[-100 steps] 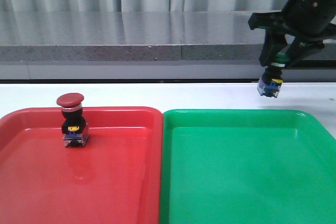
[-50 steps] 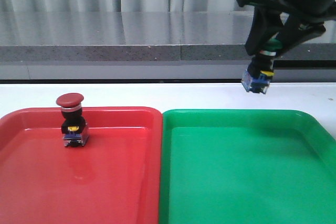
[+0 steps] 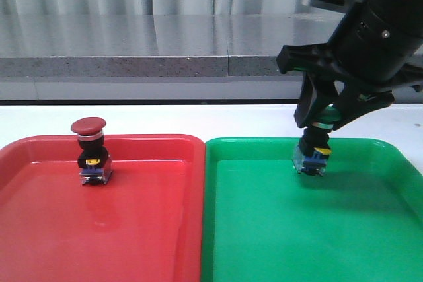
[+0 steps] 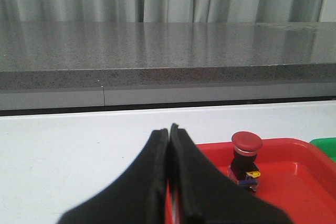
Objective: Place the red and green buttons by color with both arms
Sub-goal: 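Carry the green button forward and lower it into the green tray, then open the right gripper and raise it away from the button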
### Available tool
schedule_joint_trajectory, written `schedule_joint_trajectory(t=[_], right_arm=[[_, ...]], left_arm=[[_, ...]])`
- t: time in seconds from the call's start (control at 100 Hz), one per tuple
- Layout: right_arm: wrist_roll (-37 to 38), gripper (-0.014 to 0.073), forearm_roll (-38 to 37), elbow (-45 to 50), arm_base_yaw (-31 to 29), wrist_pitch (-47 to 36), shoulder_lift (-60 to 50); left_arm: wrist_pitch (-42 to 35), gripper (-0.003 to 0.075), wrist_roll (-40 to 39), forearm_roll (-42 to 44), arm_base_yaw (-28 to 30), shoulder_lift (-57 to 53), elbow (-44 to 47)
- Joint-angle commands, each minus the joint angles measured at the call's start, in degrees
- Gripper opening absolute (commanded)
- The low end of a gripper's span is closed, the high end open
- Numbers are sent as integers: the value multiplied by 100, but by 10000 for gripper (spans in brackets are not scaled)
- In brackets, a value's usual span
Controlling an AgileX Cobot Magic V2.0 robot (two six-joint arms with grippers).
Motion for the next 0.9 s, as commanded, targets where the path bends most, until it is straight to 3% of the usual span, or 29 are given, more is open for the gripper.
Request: schedule_joint_trajectory(t=[0.0,0.29,0.4,0.63,0.71,0.89], right_arm=[[76,155,-4,-129,6,-350,-100],[99,164,-4,-129,6,-267,137],[99,259,-4,-129,6,-180,137],[99,561,9,-129,6,-174,137],[99,599,26,-129,6,-174,137],[99,599,109,-129,6,-282,33]], left_arm=[[-458,-19,-23,4,8,-169,238],[-458,-19,-23,4,8,-169,238],[-458,-19,-23,4,8,-169,238],[-458,-19,-23,4,8,-169,238],[-458,-19,-23,4,8,-169,238],[-458,-19,-23,4,8,-169,238]])
